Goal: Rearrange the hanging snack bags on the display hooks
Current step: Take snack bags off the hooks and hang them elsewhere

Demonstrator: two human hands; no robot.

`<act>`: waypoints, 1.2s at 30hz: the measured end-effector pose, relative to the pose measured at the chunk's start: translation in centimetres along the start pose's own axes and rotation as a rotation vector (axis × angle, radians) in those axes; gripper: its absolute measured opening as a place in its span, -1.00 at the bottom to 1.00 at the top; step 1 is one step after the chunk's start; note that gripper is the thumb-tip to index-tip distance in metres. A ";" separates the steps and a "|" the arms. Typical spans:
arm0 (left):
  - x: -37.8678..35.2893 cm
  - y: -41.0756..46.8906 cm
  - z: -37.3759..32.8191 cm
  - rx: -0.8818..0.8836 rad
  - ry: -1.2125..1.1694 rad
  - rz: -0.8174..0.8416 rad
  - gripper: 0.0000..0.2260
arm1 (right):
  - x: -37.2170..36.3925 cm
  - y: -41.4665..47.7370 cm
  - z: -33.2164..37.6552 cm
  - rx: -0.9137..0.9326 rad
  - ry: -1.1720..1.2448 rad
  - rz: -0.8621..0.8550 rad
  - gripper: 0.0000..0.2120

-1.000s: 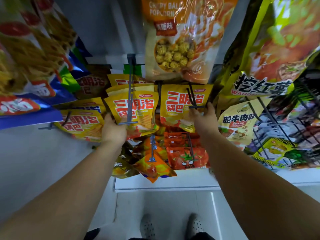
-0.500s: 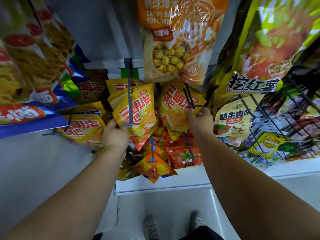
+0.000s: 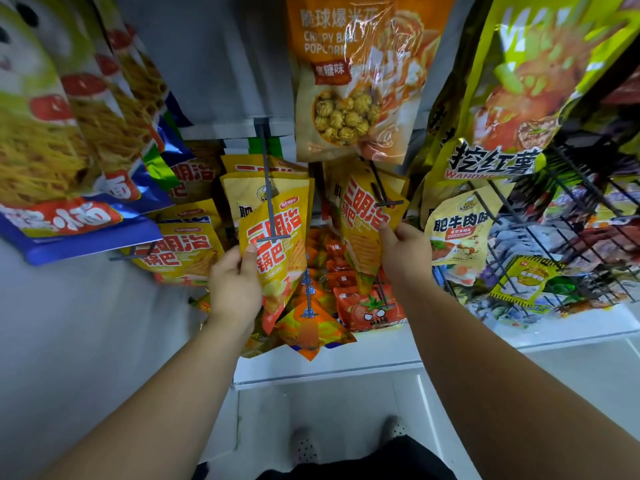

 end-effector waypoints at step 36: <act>9.0 -12.1 2.2 0.143 -0.169 -0.669 -0.72 | -3.2 -5.8 -0.2 0.203 -0.076 0.647 -0.92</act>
Point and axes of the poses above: each hand's wrist, its own y-axis towards the middle knuckle, its own x-axis out of the back of the hand, z = x × y, the point moved 1 cm from there along y, towards the middle knuckle, and after that the axes turned 6 degrees about x, right-handed, at the moved point
